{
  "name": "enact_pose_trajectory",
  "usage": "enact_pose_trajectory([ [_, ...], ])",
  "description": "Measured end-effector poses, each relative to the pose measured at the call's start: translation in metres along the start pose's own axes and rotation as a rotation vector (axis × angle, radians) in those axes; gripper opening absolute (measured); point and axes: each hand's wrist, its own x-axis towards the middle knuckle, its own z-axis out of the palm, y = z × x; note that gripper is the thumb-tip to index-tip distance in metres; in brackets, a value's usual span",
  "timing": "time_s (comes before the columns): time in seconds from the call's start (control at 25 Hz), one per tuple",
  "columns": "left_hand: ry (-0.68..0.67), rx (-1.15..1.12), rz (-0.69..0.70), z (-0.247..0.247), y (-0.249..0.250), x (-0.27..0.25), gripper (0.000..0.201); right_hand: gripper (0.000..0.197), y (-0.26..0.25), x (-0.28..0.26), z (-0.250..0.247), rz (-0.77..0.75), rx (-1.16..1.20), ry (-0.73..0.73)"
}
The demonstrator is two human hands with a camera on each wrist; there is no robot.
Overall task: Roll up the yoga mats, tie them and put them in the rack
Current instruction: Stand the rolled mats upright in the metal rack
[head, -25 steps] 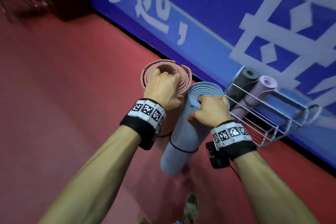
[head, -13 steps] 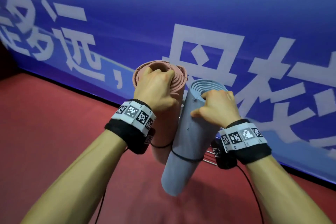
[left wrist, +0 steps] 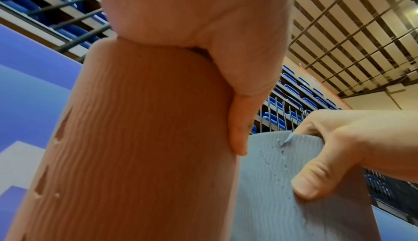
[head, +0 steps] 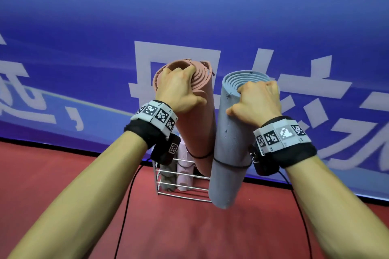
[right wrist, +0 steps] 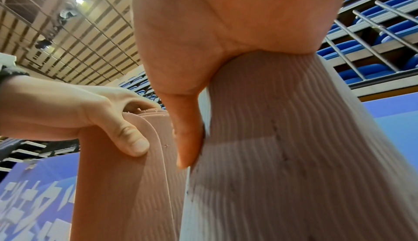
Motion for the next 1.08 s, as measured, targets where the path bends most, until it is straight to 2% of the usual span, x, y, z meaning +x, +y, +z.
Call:
enact_pose_trajectory([
  [0.2,-0.03,-0.058,0.006,0.062,-0.014,0.077,0.069,0.031,0.024,0.069,0.024,0.077,-0.055,0.048],
  [0.36,-0.078,-0.072,0.007,0.104,-0.039,0.14,0.072,0.034,0.03,0.132,0.054,0.094,-0.075,0.026],
  [0.52,-0.134,-0.042,0.035,0.136,-0.069,0.187,0.064,0.036,0.032,0.181,0.082,0.099,-0.08,0.003],
  [0.72,-0.189,-0.034,0.009,0.175,-0.104,0.219,0.054,0.034,0.03,0.227,0.109,0.091,-0.086,-0.033],
  [1.08,-0.321,-0.019,-0.093,0.262,-0.139,0.226,0.053,0.035,0.035,0.272,0.149,0.002,-0.137,-0.072],
])
